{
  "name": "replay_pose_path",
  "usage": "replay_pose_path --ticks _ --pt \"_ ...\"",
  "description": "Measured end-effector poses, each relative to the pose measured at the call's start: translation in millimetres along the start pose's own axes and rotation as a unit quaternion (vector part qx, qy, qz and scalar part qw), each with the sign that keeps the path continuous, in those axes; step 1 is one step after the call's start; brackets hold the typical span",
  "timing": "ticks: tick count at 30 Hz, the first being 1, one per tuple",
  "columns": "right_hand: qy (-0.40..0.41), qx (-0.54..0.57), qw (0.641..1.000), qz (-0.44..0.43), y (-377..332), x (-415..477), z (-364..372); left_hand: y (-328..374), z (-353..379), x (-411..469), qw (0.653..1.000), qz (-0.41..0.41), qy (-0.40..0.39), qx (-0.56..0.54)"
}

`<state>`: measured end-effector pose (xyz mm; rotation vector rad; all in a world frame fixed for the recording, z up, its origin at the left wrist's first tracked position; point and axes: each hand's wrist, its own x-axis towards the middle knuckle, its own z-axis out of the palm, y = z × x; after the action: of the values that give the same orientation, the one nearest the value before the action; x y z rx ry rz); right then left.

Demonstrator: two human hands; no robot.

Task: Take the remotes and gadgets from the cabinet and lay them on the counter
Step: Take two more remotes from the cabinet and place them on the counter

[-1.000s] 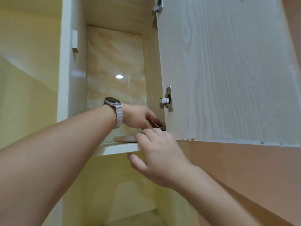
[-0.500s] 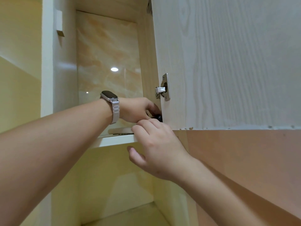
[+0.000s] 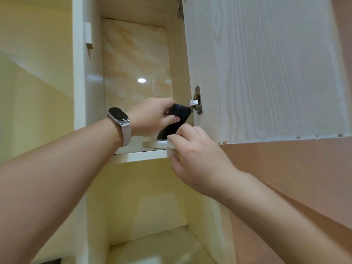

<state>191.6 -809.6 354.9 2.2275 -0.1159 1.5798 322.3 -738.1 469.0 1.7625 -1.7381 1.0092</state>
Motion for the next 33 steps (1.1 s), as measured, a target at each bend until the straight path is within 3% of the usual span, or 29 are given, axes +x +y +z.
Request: replay_pose_path --ticks 9,12,16,18,21,30,33 --pt "0.051 -0.057 0.997 0.012 1.1 -10.2 -14.0 24.8 -28.9 -37.0 0.988 0.023 0.142 0.052" --pt "0.074 -0.069 0.994 0.032 -5.4 -18.2 -20.1 35.5 -36.3 -51.6 0.971 0.044 0.228 0.052" --pt "0.063 0.009 0.991 0.116 -7.6 -44.0 -27.1 55.1 -43.0 -77.4 0.948 0.064 0.312 0.013" --pt "0.033 0.115 0.975 0.185 -9.4 -60.4 -29.0 67.4 -42.3 -93.4 0.943 0.071 0.325 -0.004" --pt "0.057 0.243 0.934 0.254 -15.1 -84.0 -31.7 87.0 -33.9 -115.6 0.944 0.085 0.318 -0.002" --pt "0.024 0.401 0.844 0.356 -45.5 -136.9 -43.3 116.7 -3.2 -170.1 0.925 0.063 0.365 -0.083" --pt "0.011 0.432 0.820 0.375 -51.0 -152.0 -45.2 120.7 12.7 -183.1 0.929 0.028 0.345 -0.132"
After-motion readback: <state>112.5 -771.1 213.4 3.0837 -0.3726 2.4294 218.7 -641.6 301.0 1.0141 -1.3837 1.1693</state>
